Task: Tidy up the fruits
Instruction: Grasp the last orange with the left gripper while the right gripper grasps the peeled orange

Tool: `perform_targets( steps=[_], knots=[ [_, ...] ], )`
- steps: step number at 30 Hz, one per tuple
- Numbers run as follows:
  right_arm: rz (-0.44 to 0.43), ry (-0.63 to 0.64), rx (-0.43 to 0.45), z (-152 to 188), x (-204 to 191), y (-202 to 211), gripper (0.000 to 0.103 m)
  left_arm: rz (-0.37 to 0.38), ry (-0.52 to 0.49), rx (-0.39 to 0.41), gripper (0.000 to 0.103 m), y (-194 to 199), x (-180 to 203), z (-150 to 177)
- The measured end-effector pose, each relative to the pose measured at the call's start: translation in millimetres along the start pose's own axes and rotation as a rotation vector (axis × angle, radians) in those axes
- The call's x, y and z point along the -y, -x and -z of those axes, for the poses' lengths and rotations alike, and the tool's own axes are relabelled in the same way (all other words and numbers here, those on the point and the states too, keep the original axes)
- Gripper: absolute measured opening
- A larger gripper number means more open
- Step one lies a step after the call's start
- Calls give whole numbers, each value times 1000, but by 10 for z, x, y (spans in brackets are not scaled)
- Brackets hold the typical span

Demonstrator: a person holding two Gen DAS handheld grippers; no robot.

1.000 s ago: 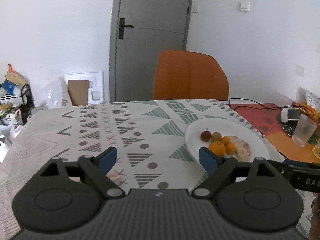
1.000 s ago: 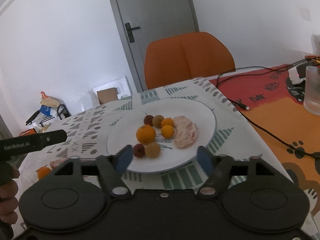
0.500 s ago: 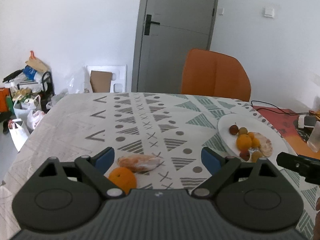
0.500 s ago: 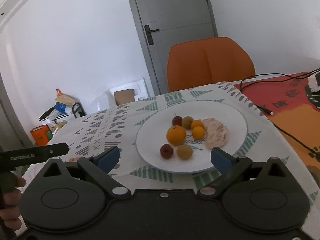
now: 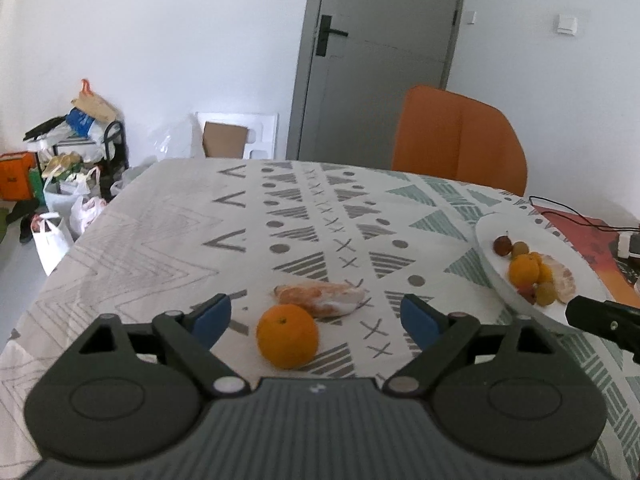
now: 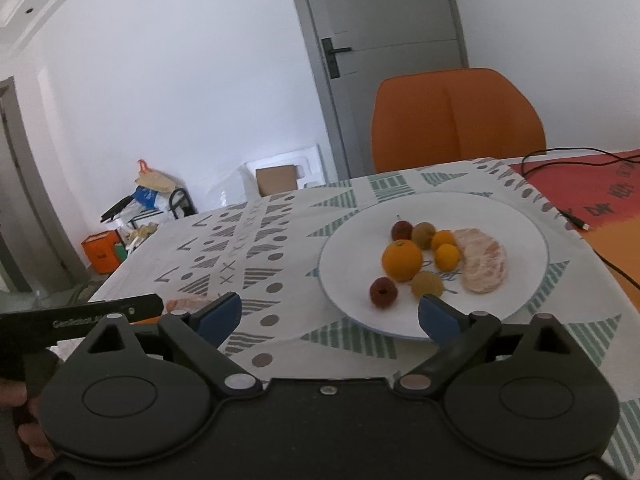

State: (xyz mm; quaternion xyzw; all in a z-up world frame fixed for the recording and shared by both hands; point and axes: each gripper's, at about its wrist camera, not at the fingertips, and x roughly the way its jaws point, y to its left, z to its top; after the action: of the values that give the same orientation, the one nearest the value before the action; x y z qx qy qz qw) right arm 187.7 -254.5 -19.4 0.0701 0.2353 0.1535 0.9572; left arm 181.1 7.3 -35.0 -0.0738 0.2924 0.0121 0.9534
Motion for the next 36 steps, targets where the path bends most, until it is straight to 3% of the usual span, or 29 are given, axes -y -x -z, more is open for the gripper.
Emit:
perform_targets(
  steps=[3,8,11,13,21,36],
  knots=[
    [-18,15,-19,3,-53,-62,83,-4,13,-12,89,-43,-34,25],
    [-54,44,-41,1,-183,-172,78,-5,32,-46,75,-138,-90,76],
    [-75,64,-54,0,-276,-245,77,-1,55,-78,62,-218,-131,107],
    [-91,72,-66,-5,-337,-304,76,0,71,-97,37,-260,-159,123],
    [-157,95,-112,-12,-586,-521,74,-5,96,-75,37,-105,-290,104],
    [-230,138,-184,-33,-902,-917,75,-110,147,-32,37,119,-617,85]
  ],
)
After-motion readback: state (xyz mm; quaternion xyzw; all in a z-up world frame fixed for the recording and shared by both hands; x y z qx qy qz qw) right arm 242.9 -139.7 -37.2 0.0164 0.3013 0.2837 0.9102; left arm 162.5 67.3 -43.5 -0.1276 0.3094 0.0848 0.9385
